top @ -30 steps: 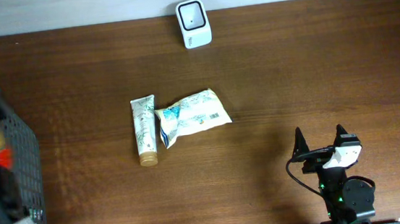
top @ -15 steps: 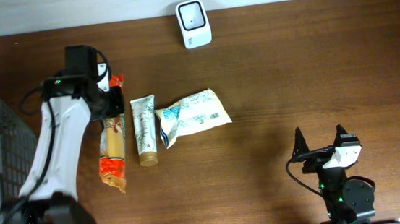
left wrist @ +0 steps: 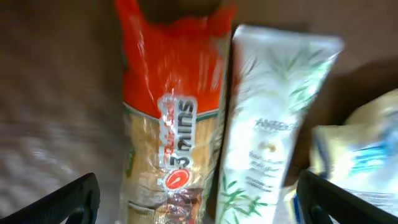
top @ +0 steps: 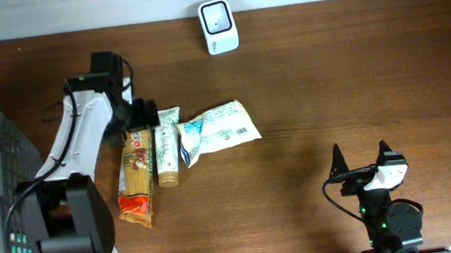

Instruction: Scan the item barcode

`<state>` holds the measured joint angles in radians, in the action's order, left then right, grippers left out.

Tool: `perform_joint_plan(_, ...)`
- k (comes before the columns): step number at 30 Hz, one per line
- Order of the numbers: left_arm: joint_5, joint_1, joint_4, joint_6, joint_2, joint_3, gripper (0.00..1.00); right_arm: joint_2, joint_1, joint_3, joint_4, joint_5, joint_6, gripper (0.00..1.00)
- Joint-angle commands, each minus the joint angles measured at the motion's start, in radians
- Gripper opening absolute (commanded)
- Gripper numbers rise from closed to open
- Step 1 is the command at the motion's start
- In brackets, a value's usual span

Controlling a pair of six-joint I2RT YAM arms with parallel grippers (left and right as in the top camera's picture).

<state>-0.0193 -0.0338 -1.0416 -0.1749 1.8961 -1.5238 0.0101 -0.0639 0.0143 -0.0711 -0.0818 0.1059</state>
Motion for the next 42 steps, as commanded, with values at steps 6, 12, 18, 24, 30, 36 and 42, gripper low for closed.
perform_joint_plan(6, 0.168, 0.018, -0.089, 0.015, -0.260, -0.400, 0.99, -0.006, 0.005, -0.009, -0.002, -0.001, 0.004, 0.99)
perform_joint_plan(12, 0.396, 0.267, -0.183, -0.043, -0.530, -0.431, 0.99, -0.006, 0.005, -0.009, -0.002, -0.001, 0.004, 0.99)
perform_joint_plan(18, 0.372, 0.639, -0.284, -0.154, -0.526, -0.371, 0.99, -0.006, 0.005, -0.009, -0.002, -0.001, 0.004, 0.99)
perform_joint_plan(24, 0.216, 0.840, -0.279, -0.142, -0.417, -0.212, 0.99, -0.006, 0.005, -0.009, -0.002, -0.001, 0.004, 0.99)
perform_joint_plan(30, 0.190, 0.871, -0.277, -0.142, -0.274, -0.124, 0.85, -0.006, 0.005, -0.009, -0.002, -0.001, 0.004, 0.99)
perform_joint_plan(36, 0.171, 0.883, -0.246, -0.142, -0.262, -0.083, 0.74, -0.006, 0.005, -0.009, -0.002, -0.001, 0.004, 0.99)
perform_joint_plan(42, 0.020, 0.983, -0.229, -0.063, -0.249, -0.078, 0.75, -0.006, 0.005, -0.009, -0.002, -0.001, 0.004, 0.99)
